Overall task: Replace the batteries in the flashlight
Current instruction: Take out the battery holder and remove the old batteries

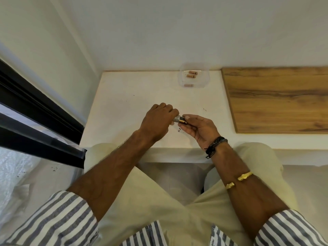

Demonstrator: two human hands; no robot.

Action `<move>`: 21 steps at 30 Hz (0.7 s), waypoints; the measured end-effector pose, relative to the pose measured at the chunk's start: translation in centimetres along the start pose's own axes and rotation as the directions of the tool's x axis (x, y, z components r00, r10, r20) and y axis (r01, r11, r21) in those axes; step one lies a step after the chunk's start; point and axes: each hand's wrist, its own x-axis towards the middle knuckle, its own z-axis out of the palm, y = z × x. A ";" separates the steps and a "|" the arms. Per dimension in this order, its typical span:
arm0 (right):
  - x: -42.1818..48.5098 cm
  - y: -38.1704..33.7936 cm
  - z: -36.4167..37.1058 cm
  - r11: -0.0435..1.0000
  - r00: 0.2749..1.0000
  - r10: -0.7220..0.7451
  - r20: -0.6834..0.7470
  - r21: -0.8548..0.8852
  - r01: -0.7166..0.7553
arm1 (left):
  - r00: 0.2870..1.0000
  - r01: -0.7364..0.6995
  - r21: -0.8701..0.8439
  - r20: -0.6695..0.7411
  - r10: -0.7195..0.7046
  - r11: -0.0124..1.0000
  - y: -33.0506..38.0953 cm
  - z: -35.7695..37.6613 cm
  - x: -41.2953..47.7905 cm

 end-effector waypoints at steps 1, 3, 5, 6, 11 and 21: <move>0.0 -0.1 0.0 0.999 0.999 -0.027 -0.016 -0.022 0.027 | 0.999 0.035 -0.037 -0.011 -0.036 0.999 -0.1 0.2 -0.1; 0.0 -0.5 -0.1 0.996 0.995 -0.085 -0.054 -0.038 0.083 | 0.992 0.115 -0.115 -0.039 -0.120 0.987 -0.3 0.6 -0.4; 0.0 -0.9 -0.4 0.994 0.991 -0.107 -0.082 0.000 0.107 | 0.974 0.207 -0.206 -0.052 -0.222 0.956 -0.8 0.9 -0.6; 0.0 -1.1 -0.6 0.994 0.991 -0.105 -0.087 0.027 0.108 | 0.960 0.253 -0.260 -0.052 -0.275 0.932 -1.0 0.9 -0.6; 0.1 -1.2 -1.2 0.987 0.992 -0.073 -0.104 0.136 0.087 | 0.874 0.363 -0.546 -0.083 -0.480 0.756 -1.5 1.6 -0.3; 0.5 -0.7 -1.3 0.982 0.993 -0.042 -0.112 0.178 0.062 | 0.778 0.344 -0.775 -0.082 -0.623 0.531 -1.3 4.1 -0.2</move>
